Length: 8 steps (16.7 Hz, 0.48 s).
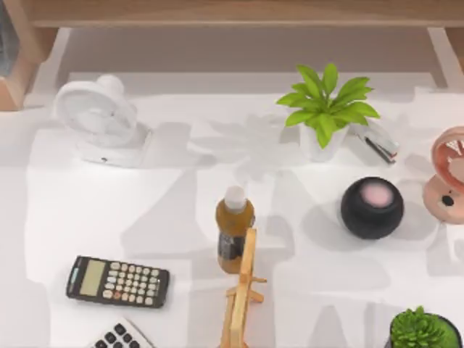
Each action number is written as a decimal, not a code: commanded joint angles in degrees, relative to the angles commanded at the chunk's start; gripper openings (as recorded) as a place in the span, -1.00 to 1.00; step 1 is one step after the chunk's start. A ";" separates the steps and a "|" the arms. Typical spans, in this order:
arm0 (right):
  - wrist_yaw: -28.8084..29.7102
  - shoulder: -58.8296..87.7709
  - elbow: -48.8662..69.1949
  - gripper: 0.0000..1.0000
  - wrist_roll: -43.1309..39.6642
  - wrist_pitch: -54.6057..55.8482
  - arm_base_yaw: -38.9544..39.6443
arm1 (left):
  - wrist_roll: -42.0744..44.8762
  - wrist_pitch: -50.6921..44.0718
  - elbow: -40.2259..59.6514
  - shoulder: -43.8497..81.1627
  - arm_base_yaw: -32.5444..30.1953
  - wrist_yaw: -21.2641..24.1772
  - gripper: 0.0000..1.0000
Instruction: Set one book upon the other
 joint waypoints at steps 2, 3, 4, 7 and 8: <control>0.00 0.00 0.00 1.00 0.00 0.00 0.00 | 0.01 3.28 7.99 12.14 2.26 2.48 1.00; 0.00 0.00 0.00 1.00 0.00 0.00 0.00 | 0.01 4.81 11.73 17.82 3.32 3.64 1.00; 0.00 0.00 0.00 1.00 0.00 0.00 0.00 | 0.02 6.24 15.25 23.14 4.30 4.73 1.00; 0.00 0.00 0.00 1.00 0.00 0.00 0.00 | 0.03 9.84 24.07 36.24 6.78 7.46 1.00; 0.00 0.00 0.00 1.00 0.00 0.00 0.00 | 0.03 10.76 26.32 39.45 7.42 8.16 1.00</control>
